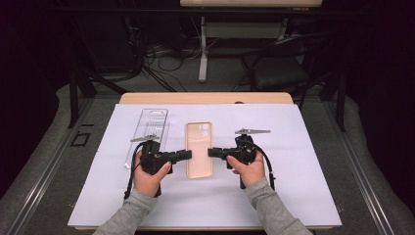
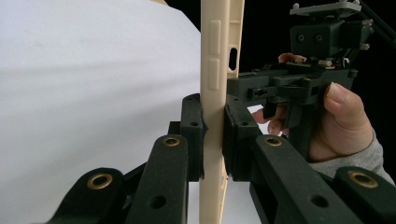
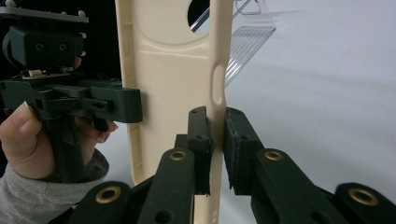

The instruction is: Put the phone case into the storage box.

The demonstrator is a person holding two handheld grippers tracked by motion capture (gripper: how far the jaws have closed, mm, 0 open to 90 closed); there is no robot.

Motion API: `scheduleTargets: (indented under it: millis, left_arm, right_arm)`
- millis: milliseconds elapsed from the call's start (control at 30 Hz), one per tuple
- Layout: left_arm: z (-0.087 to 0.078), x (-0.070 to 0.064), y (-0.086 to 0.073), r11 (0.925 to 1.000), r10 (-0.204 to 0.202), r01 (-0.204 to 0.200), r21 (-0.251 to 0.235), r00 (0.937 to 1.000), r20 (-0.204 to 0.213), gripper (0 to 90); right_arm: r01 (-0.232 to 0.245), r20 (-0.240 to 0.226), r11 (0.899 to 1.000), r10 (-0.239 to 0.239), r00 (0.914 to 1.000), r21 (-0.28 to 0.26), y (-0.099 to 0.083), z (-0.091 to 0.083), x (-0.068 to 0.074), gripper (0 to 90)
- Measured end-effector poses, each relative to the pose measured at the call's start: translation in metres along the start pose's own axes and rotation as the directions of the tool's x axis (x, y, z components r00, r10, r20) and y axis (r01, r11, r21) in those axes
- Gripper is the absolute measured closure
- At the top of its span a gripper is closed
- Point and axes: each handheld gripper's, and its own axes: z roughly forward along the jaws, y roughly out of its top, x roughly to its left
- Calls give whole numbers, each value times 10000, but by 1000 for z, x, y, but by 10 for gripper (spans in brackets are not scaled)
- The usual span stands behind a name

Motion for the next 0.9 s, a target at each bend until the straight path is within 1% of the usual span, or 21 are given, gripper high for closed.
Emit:
scheduleTargets:
  millis: [600, 900]
  left_arm:
    - [0, 1, 0, 10000, 10, -10, -31, 10000, -6, 805]
    - [0, 1, -1, 9999, -64, 64, -88, 10000, 23, 803]
  right_arm:
    - [-94, -8, 10000, 94, 10000, -16, 0, 0, 0, 823]
    - [-114, -26, 9999, 114, 9999, -28, -1, 0, 0, 824]
